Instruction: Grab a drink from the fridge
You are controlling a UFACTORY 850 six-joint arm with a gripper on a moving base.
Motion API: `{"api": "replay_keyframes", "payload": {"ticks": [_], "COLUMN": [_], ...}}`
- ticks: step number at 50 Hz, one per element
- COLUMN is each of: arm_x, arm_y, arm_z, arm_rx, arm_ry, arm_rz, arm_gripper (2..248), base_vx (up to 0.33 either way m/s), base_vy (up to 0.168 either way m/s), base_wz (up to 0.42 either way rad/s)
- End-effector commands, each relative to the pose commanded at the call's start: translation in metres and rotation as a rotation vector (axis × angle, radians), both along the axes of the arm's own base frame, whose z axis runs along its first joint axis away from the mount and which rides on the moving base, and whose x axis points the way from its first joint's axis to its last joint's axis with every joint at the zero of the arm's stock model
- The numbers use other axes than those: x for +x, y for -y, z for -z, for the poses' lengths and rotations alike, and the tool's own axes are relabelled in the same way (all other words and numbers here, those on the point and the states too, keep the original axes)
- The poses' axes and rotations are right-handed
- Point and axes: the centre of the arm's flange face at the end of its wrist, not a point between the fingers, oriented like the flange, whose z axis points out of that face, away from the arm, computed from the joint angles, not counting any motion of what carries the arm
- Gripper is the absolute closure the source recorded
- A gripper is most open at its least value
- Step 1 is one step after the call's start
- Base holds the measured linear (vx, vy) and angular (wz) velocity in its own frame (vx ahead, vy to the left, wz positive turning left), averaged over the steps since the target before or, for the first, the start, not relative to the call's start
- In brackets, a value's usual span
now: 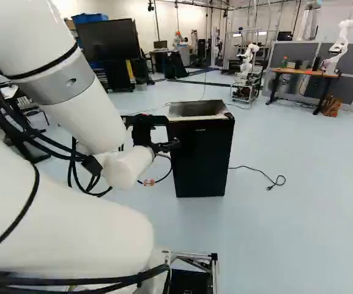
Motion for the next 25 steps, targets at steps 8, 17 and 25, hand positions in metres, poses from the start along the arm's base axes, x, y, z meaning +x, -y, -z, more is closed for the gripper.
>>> {"api": "replay_keyframes", "payload": {"ticks": [8,17,25], "arm_x": [0.0,0.0,0.0], "arm_y": [0.0,0.0,0.0], "arm_z": [0.0,0.0,0.0], "arm_rx": [0.0,0.0,0.0], "arm_ry": [0.0,0.0,0.0], "arm_rz": [0.0,0.0,0.0], "arm_gripper": [3,3,3], "base_vx": [0.045,0.039,0.021], "base_vy": [-0.002,-0.002,-0.001], "base_wz": [-0.013,-0.014,-0.054]}}
